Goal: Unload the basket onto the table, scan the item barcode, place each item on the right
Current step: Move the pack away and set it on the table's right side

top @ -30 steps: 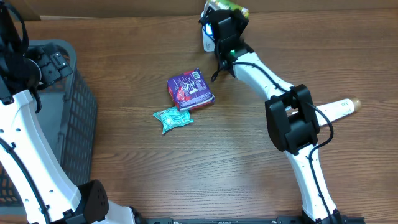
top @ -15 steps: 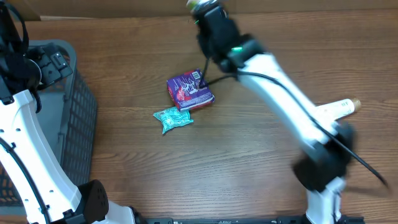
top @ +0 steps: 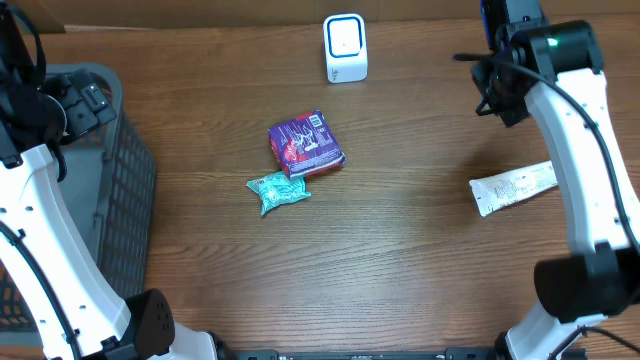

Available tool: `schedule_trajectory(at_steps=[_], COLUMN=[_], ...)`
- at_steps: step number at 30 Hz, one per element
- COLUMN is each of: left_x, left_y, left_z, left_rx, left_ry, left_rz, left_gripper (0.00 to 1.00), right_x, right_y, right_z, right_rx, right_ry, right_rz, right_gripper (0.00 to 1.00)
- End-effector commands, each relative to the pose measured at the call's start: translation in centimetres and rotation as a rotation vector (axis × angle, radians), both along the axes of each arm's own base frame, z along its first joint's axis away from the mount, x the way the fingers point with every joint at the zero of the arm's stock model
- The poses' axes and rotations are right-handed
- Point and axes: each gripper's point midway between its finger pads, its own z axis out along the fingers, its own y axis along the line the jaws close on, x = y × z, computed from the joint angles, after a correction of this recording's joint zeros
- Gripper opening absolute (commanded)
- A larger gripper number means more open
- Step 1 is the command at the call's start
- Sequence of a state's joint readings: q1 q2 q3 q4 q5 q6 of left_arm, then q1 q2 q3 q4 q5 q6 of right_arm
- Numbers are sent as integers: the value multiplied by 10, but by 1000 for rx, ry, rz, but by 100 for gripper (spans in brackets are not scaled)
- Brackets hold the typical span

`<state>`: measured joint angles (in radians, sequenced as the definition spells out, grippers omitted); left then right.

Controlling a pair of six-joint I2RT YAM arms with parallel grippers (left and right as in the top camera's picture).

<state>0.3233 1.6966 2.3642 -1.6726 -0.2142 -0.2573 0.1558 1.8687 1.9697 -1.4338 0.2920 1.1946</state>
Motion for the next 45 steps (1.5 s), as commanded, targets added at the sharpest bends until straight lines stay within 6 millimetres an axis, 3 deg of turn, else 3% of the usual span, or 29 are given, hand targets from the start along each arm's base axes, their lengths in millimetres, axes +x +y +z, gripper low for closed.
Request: schedule_trajectory(at_steps=[1, 8, 15, 18, 26, 28, 30, 33, 34, 37, 41, 45], left_x=[1, 1, 1, 1, 1, 1, 1, 1, 1, 1, 1, 1], left_y=[3, 3, 3, 3, 3, 3, 3, 3, 3, 3, 3, 3], left_z=[-2, -2, -2, -2, -2, -2, -2, -2, -2, -2, -2, -2], left_rx=[7, 7, 7, 7, 7, 7, 7, 7, 7, 7, 7, 7], left_ry=[12, 12, 12, 12, 12, 12, 12, 12, 12, 12, 12, 12], left_rz=[-2, -2, -2, -2, -2, -2, -2, -2, -2, -2, -2, -2], left_gripper=[100, 100, 100, 99, 100, 100, 100, 100, 100, 99, 100, 100], right_x=[-6, -18, -20, -17, -16, -13, -7, 0, 3, 14, 22, 24], right_y=[-18, -46, -61, -61, -65, -66, -62, -33, -20, 35, 100, 136], right_z=[-24, -96, -139, -151, -159, -158, -151, -133, -125, -90, -43, -36], right_rx=[78, 63, 81, 85, 61, 33, -7, 41, 75, 260, 515, 526], right_ry=[1, 82, 66, 41, 25, 39, 71, 105, 94, -61, -338, -385], right_rz=[-206, -280, -320, -319, -309, -206, 4, 423, 549, 898, 1156, 1234], right_gripper=[4, 4, 4, 7, 34, 34, 35, 36, 41, 45, 60, 64])
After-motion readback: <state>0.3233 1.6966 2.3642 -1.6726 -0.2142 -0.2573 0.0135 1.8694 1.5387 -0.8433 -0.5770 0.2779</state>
